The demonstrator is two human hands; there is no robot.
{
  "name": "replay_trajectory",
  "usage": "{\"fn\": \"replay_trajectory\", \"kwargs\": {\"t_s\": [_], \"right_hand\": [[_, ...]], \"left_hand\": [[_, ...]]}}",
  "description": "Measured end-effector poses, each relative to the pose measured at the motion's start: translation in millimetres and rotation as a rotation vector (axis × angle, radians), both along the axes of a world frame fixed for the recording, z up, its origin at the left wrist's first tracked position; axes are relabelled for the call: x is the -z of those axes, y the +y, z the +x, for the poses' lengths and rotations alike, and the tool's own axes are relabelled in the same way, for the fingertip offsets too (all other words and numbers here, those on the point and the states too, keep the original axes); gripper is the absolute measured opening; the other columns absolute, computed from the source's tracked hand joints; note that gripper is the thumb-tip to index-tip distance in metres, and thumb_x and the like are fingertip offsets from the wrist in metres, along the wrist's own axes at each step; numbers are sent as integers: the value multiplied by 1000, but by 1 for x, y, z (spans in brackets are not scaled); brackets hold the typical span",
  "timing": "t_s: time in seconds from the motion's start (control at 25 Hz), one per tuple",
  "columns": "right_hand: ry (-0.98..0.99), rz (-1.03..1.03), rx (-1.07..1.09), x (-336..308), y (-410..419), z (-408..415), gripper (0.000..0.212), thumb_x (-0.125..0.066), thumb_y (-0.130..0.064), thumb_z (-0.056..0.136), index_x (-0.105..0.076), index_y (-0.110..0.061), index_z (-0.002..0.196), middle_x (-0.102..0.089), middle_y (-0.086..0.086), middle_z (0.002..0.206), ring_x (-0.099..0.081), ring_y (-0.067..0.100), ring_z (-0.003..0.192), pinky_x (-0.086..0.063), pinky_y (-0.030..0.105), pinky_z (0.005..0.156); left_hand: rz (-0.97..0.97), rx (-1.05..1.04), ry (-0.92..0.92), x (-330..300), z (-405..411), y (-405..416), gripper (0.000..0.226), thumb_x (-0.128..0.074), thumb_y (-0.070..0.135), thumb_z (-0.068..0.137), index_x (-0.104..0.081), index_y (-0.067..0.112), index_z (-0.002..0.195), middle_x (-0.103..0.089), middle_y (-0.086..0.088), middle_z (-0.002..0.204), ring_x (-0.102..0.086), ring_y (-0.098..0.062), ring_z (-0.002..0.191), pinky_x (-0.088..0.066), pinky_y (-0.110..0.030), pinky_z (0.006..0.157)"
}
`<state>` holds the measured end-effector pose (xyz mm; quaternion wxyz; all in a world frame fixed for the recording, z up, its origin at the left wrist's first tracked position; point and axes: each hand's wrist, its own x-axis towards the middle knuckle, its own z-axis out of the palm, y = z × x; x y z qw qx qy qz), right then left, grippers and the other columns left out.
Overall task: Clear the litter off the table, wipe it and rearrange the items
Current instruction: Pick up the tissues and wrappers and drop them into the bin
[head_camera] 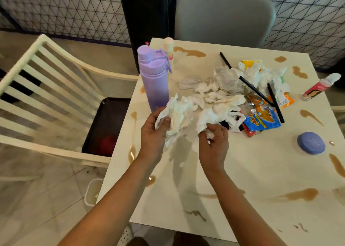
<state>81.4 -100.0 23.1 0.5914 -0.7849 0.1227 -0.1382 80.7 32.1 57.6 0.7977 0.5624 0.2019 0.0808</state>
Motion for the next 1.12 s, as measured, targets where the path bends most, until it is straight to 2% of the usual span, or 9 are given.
{"fn": "replay_trajectory", "kwargs": {"t_s": [0.12, 0.2, 0.32, 0.44, 0.6, 0.72, 0.88, 1.0, 1.12], "right_hand": [[39, 65, -23, -9, 52, -24, 17, -61, 4, 81, -64, -4, 96, -48, 2, 101, -52, -7, 76, -40, 3, 57], [38, 78, -35, -13, 96, -46, 17, -62, 3, 81, -65, -6, 95, -49, 3, 102, -53, -2, 78, -40, 3, 58], [34, 96, -75, -16, 167, -87, 17, -63, 1, 81, -63, -11, 93, -50, 3, 102, -54, 9, 85, -40, 2, 61], [39, 154, -165, -17, 235, -130, 20, -63, 1, 82, -61, -17, 92, -50, 0, 99, -53, 4, 90, -39, 0, 64], [123, 112, -395, 4, 300, -178, 20, -61, 2, 82, -62, -12, 96, -50, 2, 102, -50, 1, 90, -37, -2, 66], [301, 61, -535, 37, 324, -203, 22, -62, -2, 83, -62, -14, 101, -50, 2, 108, -49, -2, 91, -39, -2, 68], [551, 37, -548, 95, 335, -216, 23, -61, -8, 86, -61, -15, 108, -51, 0, 115, -50, 7, 99, -43, 5, 78], [739, 12, -466, 159, 336, -215, 20, -61, -12, 87, -61, -16, 106, -51, 0, 115, -52, 14, 105, -46, 24, 89], [876, -72, -399, 221, 333, -212, 21, -61, -14, 86, -62, -14, 108, -56, 7, 115, -55, 21, 103, -49, 34, 90]], "left_hand": [[-68, -23, 13, -1, -34, 45, 30, -53, 4, 91, -66, 30, 96, -71, 7, 93, -67, -14, 91, -55, -32, 83], [-125, -58, 23, -3, -61, 87, 26, -52, 4, 90, -63, 26, 99, -72, 7, 89, -69, -11, 83, -57, -29, 75], [-143, -136, 59, 0, -104, 158, 23, -53, 4, 90, -60, 18, 106, -70, 3, 91, -68, -11, 80, -57, -32, 72], [-124, -212, 94, 9, -146, 229, 30, -51, 4, 91, -54, 12, 120, -65, -2, 101, -66, -12, 85, -57, -25, 63], [-76, -272, 133, 34, -193, 304, 27, -49, 5, 93, -54, 9, 119, -65, -5, 103, -66, -16, 88, -57, -25, 64], [-101, -368, 220, 69, -224, 335, 21, -50, 6, 93, -58, 14, 110, -66, -5, 103, -65, -20, 92, -58, -29, 69], [-163, -448, 324, 125, -246, 351, 24, -47, 3, 93, -57, 15, 111, -65, -4, 101, -65, -17, 87, -58, -28, 67], [-239, -510, 398, 179, -249, 356, 25, -47, 0, 92, -58, 15, 109, -64, -5, 101, -62, -23, 92, -54, -37, 79], [-269, -549, 439, 230, -249, 357, 24, -47, -2, 92, -59, 13, 107, -65, -6, 98, -63, -21, 87, -57, -29, 69]]}}
